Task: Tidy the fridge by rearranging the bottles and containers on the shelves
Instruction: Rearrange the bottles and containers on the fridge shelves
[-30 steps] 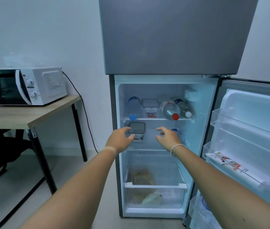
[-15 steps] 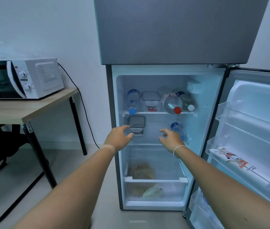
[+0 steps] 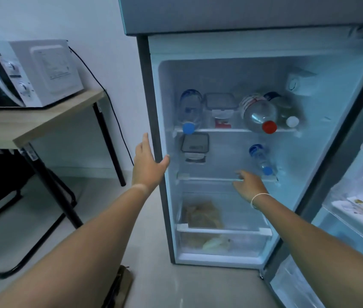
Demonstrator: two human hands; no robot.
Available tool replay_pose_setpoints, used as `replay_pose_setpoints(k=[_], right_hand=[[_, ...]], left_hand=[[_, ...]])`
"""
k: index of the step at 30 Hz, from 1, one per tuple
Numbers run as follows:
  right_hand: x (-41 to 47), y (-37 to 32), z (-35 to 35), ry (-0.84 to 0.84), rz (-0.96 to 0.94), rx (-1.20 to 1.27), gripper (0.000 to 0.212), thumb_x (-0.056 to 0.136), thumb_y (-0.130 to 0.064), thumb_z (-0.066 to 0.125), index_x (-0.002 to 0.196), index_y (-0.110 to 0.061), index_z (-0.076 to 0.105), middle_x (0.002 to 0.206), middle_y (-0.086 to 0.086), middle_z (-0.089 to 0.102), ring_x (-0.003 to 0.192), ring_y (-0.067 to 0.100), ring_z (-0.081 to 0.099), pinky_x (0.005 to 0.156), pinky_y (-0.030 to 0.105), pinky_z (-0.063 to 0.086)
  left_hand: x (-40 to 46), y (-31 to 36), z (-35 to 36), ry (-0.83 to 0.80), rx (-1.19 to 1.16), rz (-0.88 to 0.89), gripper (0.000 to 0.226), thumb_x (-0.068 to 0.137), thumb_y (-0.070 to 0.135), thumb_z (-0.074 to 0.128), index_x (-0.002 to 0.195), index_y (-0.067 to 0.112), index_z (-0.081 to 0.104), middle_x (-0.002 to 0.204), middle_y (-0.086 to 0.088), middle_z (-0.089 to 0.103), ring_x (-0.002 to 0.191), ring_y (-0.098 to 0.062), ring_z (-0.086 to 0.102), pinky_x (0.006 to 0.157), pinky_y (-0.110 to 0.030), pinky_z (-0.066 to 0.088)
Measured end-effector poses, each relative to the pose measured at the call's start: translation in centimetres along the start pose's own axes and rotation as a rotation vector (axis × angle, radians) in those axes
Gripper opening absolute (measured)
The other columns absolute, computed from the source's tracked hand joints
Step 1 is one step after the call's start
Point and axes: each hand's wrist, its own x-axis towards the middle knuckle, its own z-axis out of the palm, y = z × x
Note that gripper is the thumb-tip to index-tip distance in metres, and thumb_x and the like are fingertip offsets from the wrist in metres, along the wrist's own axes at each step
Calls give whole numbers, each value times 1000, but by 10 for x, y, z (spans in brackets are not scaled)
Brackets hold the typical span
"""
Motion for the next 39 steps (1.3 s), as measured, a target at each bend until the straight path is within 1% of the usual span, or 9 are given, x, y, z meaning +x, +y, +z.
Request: replay_pose_setpoints(k=[4,7,13,16,21,24,29,36,39], right_hand=[[33,13,11,19,-9,-71,45,90,-14,56,134,-8,50,139,17,50,123,33,52,105,35,41],[57,25,11,46,22,-116,46,90,-15,54,135,-12,48,137,20,47,117,37,54,100,41,46],[97,47,12,140,59,-260,49,88,-17,55,136,-10,47,135,23,48,121,39,50,100,45,46],[111,57,13,163,91,-375,53,89,-20,54,140,-13,41,145,20,36,130,40,40,103,46,41],[136,80,14,228,182,-370,54,87,-20,55,139,-14,40,146,21,32,133,41,35,106,51,39],[146,93,14,227,250,-302,51,88,-16,54,137,-13,42,137,25,39,126,42,43,102,49,44],[158,108,17,309,284,-216,43,86,-5,54,128,-7,46,130,28,41,121,44,46,94,46,48],[155,102,24,365,362,29,37,94,-11,44,130,-9,52,137,19,44,129,34,43,107,41,33],[148,90,26,423,414,161,57,88,-10,58,139,0,32,142,26,35,127,41,44,102,45,40]], left_hand=[[26,-11,14,0,-76,4,71,82,30,65,144,24,30,137,-2,49,124,-19,50,109,-41,41],[36,-18,28,36,-141,0,54,82,21,65,130,19,43,113,2,63,104,-16,61,98,-33,50],[51,-32,49,109,-184,-75,41,84,21,66,121,14,50,76,19,57,68,3,56,67,-16,48],[56,-41,55,114,-226,-91,35,82,23,69,115,18,56,77,23,59,70,8,57,64,-8,46],[60,-56,62,112,-249,-94,17,78,30,72,84,36,56,78,16,65,80,-13,68,77,-32,56],[60,-59,66,151,-226,-91,19,79,35,70,89,24,59,78,9,66,83,-22,68,78,-36,56],[60,-58,68,178,-206,-90,17,80,34,69,83,25,55,72,9,62,76,-20,64,73,-34,54],[58,-56,69,204,-183,-104,23,80,35,69,70,32,48,66,12,58,61,-6,55,58,-20,45],[58,-56,69,196,-179,-107,23,80,34,69,70,31,48,65,10,56,59,-6,53,56,-18,44]])
